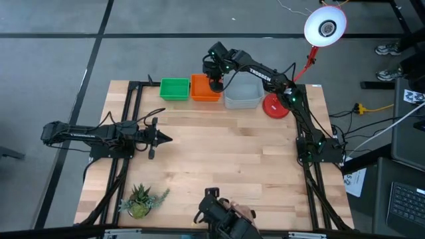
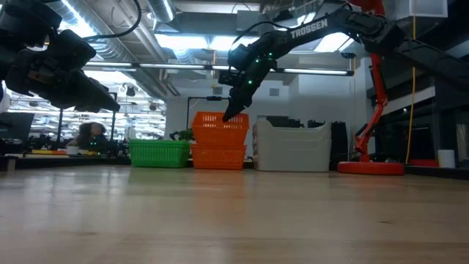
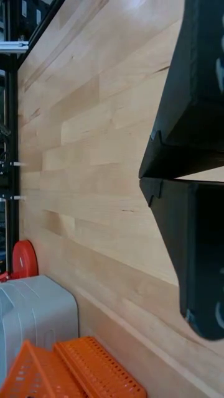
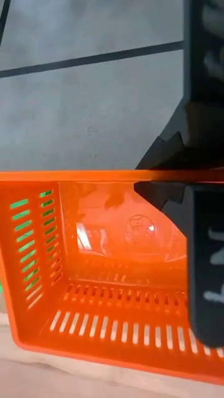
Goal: Stack baskets by color
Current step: Stack the bottom orange bin on top of the top orange bin
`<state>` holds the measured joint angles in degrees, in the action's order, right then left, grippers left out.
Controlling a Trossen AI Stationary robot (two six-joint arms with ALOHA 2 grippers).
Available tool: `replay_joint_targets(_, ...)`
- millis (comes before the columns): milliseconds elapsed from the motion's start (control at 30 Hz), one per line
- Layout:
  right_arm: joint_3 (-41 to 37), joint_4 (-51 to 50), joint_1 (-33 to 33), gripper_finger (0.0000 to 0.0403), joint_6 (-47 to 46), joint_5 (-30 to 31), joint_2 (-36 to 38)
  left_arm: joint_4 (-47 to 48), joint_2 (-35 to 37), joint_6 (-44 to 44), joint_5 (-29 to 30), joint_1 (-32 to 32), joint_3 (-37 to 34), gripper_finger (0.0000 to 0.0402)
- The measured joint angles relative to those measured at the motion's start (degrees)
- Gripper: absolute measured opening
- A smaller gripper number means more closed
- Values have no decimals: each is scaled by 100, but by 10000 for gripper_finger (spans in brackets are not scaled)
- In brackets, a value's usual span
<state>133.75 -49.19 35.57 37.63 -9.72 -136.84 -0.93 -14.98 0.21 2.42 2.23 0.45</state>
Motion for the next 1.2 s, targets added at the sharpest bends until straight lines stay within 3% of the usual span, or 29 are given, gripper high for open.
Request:
replay_joint_targets(200,0,-119,0,23,141,-92,0,0,1,1,0,1,1,0)
replay_joint_targets(600,0,-179,-23,115,162,-92,0,0,0,2,2,-1,0,0)
replay_joint_targets(867,68,15,-227,125,175,-69,9,0,0,0,2,1,1,0)
replay_joint_targets(933,68,92,-309,125,179,214,9,0,0,2,2,-1,0,0)
replay_joint_targets(1100,-128,663,-506,121,186,2278,13,0,0,0,2,0,0,0)
replay_joint_targets(1200,-381,1186,-568,113,179,2857,13,0,2,0,2,-1,0,0)
